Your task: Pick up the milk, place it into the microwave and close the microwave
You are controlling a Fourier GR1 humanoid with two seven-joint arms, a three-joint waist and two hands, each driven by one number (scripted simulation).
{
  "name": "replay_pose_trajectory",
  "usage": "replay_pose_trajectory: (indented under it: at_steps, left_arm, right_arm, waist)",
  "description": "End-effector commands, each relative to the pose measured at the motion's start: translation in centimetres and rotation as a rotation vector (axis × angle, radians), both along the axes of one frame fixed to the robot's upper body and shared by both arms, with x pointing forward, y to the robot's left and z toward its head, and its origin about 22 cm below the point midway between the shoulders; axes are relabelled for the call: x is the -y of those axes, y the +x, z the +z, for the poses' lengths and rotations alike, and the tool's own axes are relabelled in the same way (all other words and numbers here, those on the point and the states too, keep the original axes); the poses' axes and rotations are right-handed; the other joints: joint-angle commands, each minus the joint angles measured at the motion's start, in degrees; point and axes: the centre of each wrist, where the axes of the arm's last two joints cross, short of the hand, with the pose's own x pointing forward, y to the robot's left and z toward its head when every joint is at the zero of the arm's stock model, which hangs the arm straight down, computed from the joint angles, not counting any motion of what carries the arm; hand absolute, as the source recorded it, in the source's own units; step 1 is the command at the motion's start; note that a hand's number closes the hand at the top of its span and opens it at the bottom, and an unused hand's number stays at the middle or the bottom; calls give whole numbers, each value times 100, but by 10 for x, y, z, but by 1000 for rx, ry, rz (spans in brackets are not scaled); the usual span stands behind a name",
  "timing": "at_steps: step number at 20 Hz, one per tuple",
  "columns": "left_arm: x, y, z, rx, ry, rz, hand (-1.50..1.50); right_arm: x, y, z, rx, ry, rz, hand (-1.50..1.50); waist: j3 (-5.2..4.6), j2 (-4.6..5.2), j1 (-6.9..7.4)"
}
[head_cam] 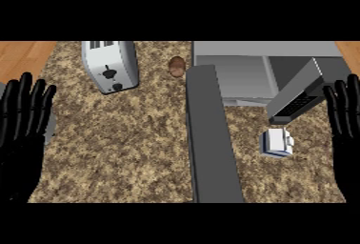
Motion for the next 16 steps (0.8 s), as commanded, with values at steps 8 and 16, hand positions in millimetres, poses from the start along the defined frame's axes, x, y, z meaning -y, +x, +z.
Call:
replay_pose_trajectory:
  at_steps: [8,16]
  left_arm:
    - [19,-11,-13,-91,-152,41,-150]
    - [2,-46,-18,-141,-150,33,-150]
  right_arm:
    - [-29,7,-10,-118,84,391,-150]
    - [-23,-2,-2,-127,102,410,-150]
  waist:
    - [36,-42,38]
    - [34,-51,-30]
